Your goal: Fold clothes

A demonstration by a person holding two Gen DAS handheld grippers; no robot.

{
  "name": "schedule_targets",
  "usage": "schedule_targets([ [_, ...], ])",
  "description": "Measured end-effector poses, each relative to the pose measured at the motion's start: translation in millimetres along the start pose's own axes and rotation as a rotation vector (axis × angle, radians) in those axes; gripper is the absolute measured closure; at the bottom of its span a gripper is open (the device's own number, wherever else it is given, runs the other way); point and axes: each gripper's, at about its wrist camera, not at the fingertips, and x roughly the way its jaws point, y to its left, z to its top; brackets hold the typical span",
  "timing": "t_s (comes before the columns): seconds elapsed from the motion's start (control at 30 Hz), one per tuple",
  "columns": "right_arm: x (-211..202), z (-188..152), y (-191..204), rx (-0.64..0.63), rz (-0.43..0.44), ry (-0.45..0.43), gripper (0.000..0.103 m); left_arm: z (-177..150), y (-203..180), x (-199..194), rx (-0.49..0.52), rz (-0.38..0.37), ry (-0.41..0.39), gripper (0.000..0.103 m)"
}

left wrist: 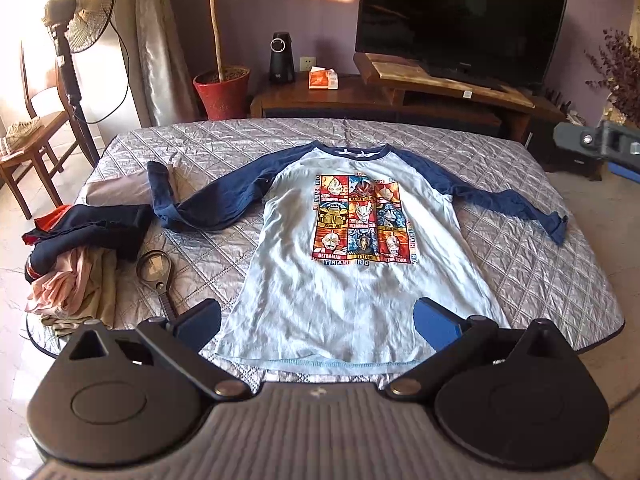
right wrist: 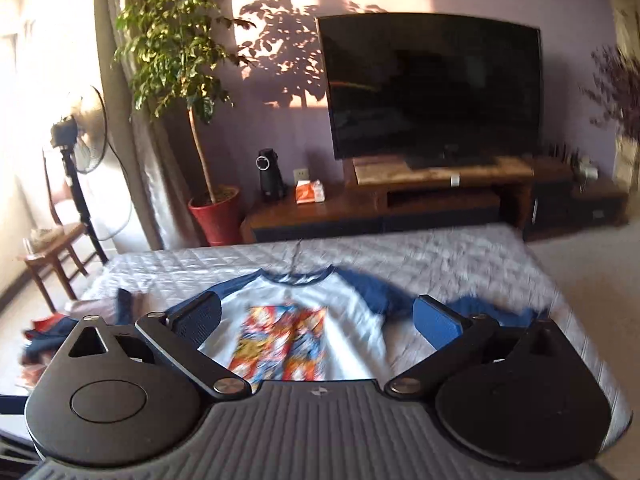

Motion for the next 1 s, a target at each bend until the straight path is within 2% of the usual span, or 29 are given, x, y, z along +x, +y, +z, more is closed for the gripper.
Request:
schedule_targets([
  [0.07, 35.6, 12.2, -13.6, -0.039, -0.050, 0.028, 0.000, 5.1, 6.0, 16.4, -0.011, 0.005, 0.010, 0.001],
  [0.17, 95.3, 26.1, -35.5, -0.029, -0.083, 0.087, 0.000, 12.3, 16.8, 48.5, -0.033, 0.007, 0.034, 0.001],
  [0.3, 177.3, 39.7, -46.9, -0.075, -0.090, 0.128, 0.000, 22.7, 23.4, 91.0, -0.055, 0.007, 0.066, 0.001],
  [0.43, 260.5, 52.3, -63.3, -0.055, -0.010, 0.189, 0.000, 33.6, 26.8, 130.7, -0.066, 0.008, 0.089, 0.001],
  [0.6, 354.9, 49.2, -78.4, -0.067, 0.017, 0.277, 0.002, 43.4, 21.3, 164.0, -0.070, 0.002, 0.074, 0.001],
  [0.7, 398.9, 35.9, -77.9, -0.138, 0.004, 0.322, 0.004, 42.5, 20.0, 182.4, -0.114, 0.006, 0.070, 0.001],
  [0.8, 435.7, 25.6, -72.7, -0.221, 0.009, 0.348, 0.016, 38.2, 21.6, 200.7, -0.157, -0.003, 0.095, 0.001],
  [0.83, 446.1, 23.9, -72.6, -0.225, 0.014, 0.353, 0.022, 36.2, 22.4, 205.2, -0.167, -0.010, 0.104, 0.001],
  [0.87, 456.5, 22.2, -72.5, -0.229, 0.019, 0.359, 0.023, 34.1, 22.8, 208.5, -0.171, -0.014, 0.111, 0.001],
  [1.0, 491.9, 14.5, -78.3, -0.188, 0.068, 0.419, 0.023, 32.9, 22.5, 212.0, -0.153, -0.004, 0.107, 0.001],
])
